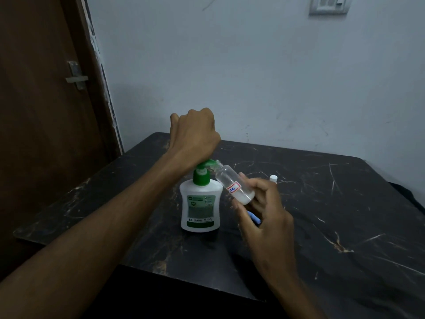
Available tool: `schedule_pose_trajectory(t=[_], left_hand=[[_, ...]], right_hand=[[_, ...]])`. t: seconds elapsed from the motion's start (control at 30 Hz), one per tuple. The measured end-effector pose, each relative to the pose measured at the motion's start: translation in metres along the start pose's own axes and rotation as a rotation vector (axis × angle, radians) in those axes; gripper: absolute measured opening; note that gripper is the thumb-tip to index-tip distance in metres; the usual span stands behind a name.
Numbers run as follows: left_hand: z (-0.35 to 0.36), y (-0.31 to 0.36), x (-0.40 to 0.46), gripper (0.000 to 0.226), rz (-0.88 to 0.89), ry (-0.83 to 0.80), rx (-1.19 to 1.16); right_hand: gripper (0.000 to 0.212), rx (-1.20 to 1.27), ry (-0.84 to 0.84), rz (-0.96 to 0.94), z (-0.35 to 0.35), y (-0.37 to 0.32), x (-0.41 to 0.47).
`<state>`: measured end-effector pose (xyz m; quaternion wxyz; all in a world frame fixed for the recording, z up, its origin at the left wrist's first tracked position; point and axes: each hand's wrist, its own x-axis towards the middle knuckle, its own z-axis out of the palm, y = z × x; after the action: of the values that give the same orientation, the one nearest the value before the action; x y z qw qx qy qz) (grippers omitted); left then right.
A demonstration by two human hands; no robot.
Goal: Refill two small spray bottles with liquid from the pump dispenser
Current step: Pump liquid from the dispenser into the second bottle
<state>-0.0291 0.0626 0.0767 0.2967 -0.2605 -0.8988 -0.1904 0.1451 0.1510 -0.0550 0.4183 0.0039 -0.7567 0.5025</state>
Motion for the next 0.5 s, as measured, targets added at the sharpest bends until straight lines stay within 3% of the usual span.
schedule_pose_trajectory(t=[0.17,0.5], left_hand=[[0.005,0.001,-0.001,0.021,0.011,-0.008,-0.023],[0.0,0.001,0.001,0.021,0.034,0.006,-0.008]], right_hand=[[0.033,-0.117,0.103,-0.051,-0.001,-0.002,-0.002],[0.054,-0.253,0.113,-0.132,0.003,0.011,-0.007]])
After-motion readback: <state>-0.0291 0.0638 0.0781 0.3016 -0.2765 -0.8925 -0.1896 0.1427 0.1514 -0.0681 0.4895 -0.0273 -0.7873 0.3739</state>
